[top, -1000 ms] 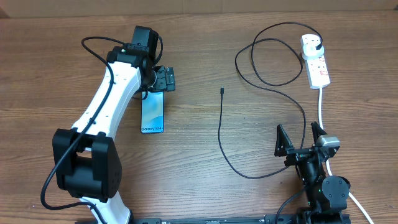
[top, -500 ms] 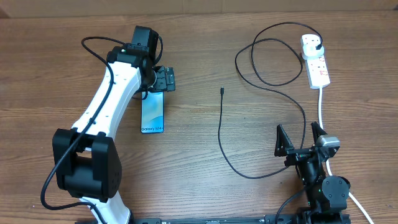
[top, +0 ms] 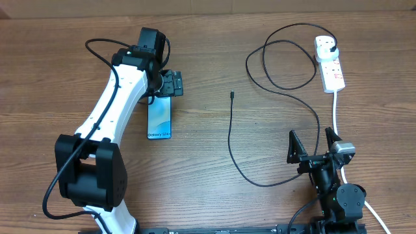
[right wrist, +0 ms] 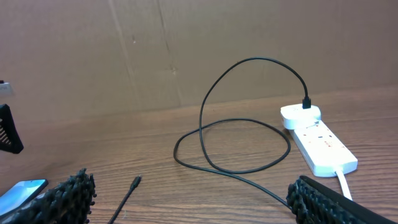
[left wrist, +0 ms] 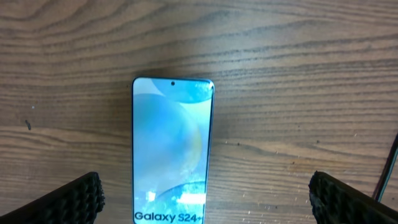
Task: Plug charger to phone and switch on socket
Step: 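Move the left gripper over the Galaxy S24 phone, then lower the left gripper and close it on the phone's long edges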
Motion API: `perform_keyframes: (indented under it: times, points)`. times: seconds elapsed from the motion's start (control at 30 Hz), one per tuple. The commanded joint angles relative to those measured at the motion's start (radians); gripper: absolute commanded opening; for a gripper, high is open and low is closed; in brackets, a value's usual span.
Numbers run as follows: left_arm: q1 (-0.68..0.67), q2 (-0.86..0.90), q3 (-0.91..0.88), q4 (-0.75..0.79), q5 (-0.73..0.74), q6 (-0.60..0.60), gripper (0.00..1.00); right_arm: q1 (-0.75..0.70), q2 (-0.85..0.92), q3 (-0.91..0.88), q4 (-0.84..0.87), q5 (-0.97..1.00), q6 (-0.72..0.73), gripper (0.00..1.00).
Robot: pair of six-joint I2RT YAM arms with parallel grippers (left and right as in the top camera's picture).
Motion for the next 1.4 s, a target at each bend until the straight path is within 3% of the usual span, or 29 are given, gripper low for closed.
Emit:
perform_keyframes:
  times: [0.0,0.8,1.37]
  points:
    - [0.005,0.002,0.006,-0.009,-0.006,-0.013,1.0,0.006,-0.01,-0.011,0.003,0.006,0.002,1.0]
    - [0.005,0.034,0.005,-0.065,0.002,-0.022,1.0,0.006,-0.01,-0.011,0.003,0.006,0.002,1.0]
    - [0.007,0.235,0.003,-0.095,0.031,-0.066,1.0,0.006,-0.01,-0.011,0.003,0.006,0.002,1.0]
